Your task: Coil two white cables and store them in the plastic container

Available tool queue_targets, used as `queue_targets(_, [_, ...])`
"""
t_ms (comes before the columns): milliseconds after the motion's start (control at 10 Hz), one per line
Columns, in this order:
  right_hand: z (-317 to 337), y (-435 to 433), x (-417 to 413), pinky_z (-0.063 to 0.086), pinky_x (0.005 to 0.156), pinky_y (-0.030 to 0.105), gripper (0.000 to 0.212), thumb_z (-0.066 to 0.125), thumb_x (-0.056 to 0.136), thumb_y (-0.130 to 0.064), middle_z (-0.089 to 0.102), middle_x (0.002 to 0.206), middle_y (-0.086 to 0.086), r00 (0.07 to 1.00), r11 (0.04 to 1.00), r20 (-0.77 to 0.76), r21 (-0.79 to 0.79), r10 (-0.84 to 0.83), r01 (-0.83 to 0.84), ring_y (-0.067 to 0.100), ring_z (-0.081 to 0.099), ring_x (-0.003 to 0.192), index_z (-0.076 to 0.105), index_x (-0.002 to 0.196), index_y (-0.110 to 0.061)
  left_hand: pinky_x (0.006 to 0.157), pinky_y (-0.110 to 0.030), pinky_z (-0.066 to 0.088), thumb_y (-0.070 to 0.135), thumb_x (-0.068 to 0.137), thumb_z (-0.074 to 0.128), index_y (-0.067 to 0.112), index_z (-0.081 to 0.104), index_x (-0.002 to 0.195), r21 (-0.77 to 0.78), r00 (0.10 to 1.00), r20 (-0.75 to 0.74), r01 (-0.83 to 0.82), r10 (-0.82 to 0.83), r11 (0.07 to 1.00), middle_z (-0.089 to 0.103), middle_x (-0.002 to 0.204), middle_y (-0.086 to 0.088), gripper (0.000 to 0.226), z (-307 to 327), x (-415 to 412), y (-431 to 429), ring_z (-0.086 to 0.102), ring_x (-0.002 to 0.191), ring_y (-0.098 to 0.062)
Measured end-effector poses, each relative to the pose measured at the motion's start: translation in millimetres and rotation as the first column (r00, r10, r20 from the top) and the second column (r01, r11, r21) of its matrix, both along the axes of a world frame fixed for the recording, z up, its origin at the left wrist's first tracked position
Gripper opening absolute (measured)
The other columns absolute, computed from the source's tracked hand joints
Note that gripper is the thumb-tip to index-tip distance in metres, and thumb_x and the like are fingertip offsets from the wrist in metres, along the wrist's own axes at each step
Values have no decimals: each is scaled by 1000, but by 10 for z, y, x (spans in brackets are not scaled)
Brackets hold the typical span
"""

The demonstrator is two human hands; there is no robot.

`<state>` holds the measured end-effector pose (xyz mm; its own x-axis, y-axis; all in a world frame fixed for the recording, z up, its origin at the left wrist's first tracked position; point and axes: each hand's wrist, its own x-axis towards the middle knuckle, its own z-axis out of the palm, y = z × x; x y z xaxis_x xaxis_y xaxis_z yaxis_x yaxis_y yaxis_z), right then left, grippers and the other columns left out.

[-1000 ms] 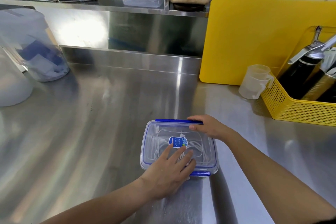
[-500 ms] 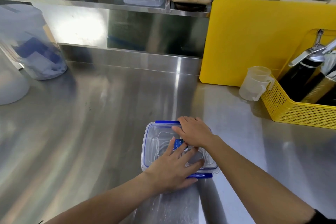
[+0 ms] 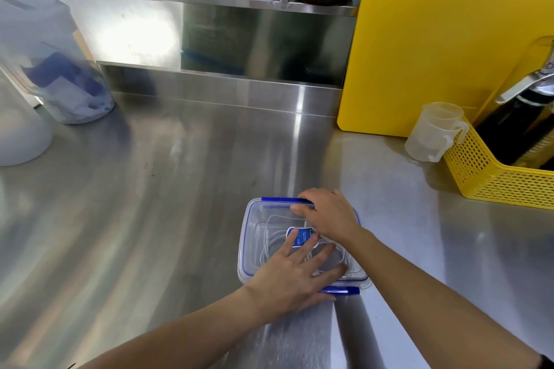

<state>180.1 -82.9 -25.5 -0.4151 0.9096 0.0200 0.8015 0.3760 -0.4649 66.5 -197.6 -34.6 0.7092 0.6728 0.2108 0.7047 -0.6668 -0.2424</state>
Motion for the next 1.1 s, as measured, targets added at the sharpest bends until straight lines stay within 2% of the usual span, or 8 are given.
queue_targets(200, [11,-10,-3,39,85,33,36,51,87,-44,67,112,4,999,1000,-20,-6,-29,29,19,56,94,61,110,-18,94,-47,49,54,84,54,31,55,125,-31,999,23,-23,24,999,64,126,0,47,9,23,-23,59,117,-25])
queue_targets(500, [51,-20,-5,47,89,38,39,52,86,-46,68,111,4,999,998,-17,-43,-46,45,20,60,95,62,111,-18,95,-44,49,55,86,48,37,56,122,-134,998,22,-62,65,989,65,124,7,41,111,22,-48,59,117,-19])
queue_targets(600, [76,-20,-3,45,87,36,37,50,87,-47,68,109,2,999,998,21,-59,-25,26,18,60,92,60,110,-20,98,-44,46,55,89,41,39,53,125,-155,997,14,-74,77,985,62,127,9,41,143,21,-65,56,120,-18])
queue_targets(700, [172,49,12,43,87,36,39,45,87,-52,65,110,2,984,992,155,-111,83,-66,17,57,90,56,107,-21,94,-41,50,59,84,44,39,56,121,-162,999,17,-28,31,986,65,123,9,44,212,-2,-49,60,116,-15])
queue_targets(800, [504,158,70,40,94,39,55,48,82,-58,54,128,4,955,976,244,-177,170,-128,21,53,108,49,122,-19,88,-31,54,58,74,58,33,66,107,-121,988,154,-13,31,993,71,108,11,42,452,-71,112,65,103,-9])
queue_targets(900, [1092,242,188,47,84,31,51,55,84,-48,58,122,6,985,978,107,-171,139,-119,18,55,102,48,124,-17,97,-38,48,51,80,56,23,66,112,-17,958,267,-104,104,994,71,113,3,44,912,-200,416,64,107,-14])
queue_targets(1000, [1885,212,349,42,67,18,39,56,85,-41,62,109,0,995,996,-42,21,86,-85,7,55,85,54,118,-21,96,-42,47,43,82,57,14,66,114,216,912,385,-236,140,947,72,110,-6,44,1485,-330,702,66,104,-21])
queue_targets(1100, [2577,-110,539,49,65,20,13,57,86,-33,67,91,-7,882,954,-450,298,143,-3,8,63,81,60,99,-30,102,-42,38,41,84,55,10,63,118,376,854,503,-355,133,856,69,115,-11,46,2026,-428,915,63,111,-25])
